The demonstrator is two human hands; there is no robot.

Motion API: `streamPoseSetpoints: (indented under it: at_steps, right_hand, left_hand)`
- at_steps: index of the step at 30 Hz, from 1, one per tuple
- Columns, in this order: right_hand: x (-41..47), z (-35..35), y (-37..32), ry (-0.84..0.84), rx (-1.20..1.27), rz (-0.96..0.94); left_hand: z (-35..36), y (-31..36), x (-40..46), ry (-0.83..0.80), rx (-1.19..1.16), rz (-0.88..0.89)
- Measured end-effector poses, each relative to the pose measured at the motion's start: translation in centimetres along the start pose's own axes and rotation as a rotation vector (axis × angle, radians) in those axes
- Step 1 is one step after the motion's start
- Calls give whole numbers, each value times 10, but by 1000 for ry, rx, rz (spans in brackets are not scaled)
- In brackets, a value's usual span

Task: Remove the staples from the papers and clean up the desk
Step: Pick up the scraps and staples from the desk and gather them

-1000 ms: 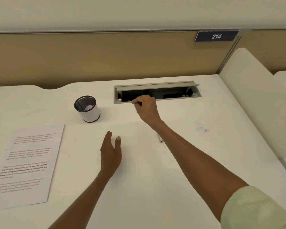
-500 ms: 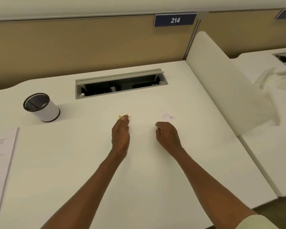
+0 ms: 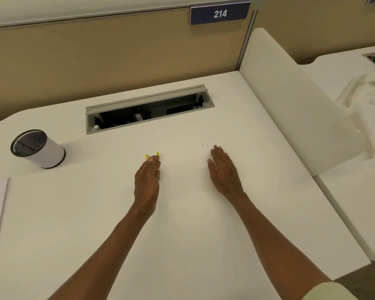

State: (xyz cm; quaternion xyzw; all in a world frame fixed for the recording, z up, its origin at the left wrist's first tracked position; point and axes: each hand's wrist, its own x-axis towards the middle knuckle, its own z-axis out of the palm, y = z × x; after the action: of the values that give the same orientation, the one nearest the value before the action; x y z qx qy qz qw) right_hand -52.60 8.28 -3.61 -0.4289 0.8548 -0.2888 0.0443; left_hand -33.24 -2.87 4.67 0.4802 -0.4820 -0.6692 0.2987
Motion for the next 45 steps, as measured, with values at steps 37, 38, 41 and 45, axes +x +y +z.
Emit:
streamPoseSetpoints:
  at_steps: [37, 38, 41, 45]
  right_hand:
    - [45, -7, -9, -222, -276, -326]
    - [41, -9, -5, -227, -258, -341]
    - [39, -15, 9, -211, -50, -207]
    - [47, -19, 17, -109, 15, 67]
  left_hand:
    - [11, 5, 4, -119, -252, -219]
    - [11, 5, 3, -121, -257, -223]
    - [11, 2, -2, -120, -266, -231]
    - [14, -1, -8, -120, -308, -269]
